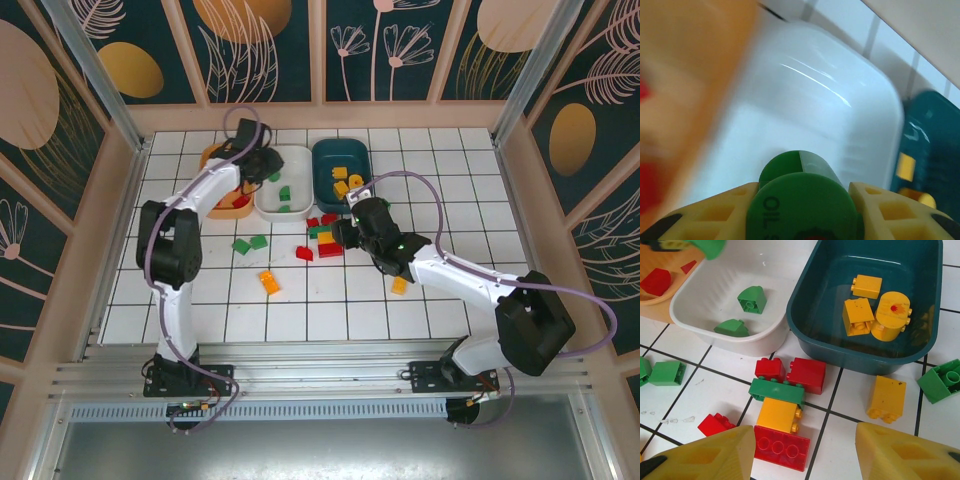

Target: Sort the legos into containers by color

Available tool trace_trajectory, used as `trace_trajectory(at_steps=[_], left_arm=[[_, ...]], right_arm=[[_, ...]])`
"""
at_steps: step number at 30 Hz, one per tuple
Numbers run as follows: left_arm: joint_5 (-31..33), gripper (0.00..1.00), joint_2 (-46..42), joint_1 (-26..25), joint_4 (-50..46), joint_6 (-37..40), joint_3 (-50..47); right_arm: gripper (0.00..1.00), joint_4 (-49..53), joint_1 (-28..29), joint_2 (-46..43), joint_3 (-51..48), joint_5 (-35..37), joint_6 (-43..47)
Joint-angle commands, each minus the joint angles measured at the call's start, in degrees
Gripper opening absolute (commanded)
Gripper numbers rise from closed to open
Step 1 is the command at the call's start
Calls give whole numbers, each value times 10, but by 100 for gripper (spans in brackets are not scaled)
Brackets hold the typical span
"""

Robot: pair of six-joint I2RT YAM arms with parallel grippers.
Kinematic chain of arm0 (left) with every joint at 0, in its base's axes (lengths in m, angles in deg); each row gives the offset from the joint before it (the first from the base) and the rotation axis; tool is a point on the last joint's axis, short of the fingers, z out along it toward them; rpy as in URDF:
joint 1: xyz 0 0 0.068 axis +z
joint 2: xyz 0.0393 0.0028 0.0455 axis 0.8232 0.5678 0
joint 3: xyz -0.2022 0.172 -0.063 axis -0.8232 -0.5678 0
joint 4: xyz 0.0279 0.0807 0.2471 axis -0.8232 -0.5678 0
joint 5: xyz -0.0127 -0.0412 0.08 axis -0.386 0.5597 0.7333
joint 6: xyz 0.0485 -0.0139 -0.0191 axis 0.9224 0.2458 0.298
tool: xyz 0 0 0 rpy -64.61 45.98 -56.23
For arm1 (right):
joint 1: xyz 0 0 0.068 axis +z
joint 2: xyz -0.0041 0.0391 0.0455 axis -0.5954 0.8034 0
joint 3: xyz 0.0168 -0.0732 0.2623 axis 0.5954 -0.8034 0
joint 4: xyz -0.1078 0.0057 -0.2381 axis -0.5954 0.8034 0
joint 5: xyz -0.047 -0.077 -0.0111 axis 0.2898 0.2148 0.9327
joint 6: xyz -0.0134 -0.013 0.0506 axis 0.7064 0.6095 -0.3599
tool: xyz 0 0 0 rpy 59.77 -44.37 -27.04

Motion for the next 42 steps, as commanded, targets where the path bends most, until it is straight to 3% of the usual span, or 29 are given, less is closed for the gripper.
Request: trace_trajectory(at_steps=[1,6,9,16,21,32,35,42], left_arm=[[-4,16,41,-4,-21,25,34],[-6,26,44,-9,-4,34,24],[-13,53,24,-16,19,49,8],[-14,99,-24,-24,40,79,3],[9,99,-104,-24,60,83,-60],[93,99,-465,-17,232,101,-549],[78,99,-538,-13,272,103,-648],[69,99,-606,-10,284,94,-720]], right_arm=[[56,-10,-4,-7,-6,17,-10],[59,-2,-4,-20,-14,28,-12],[62,0,-9,-26,-21,50,-23],[65,13,-31,-23,-26,79,-66],[65,40,-79,0,-22,91,-141],[64,0,-111,109,1,11,-139],[64,-2,-111,147,17,6,-132],[63,-24,-133,212,53,-10,-116]])
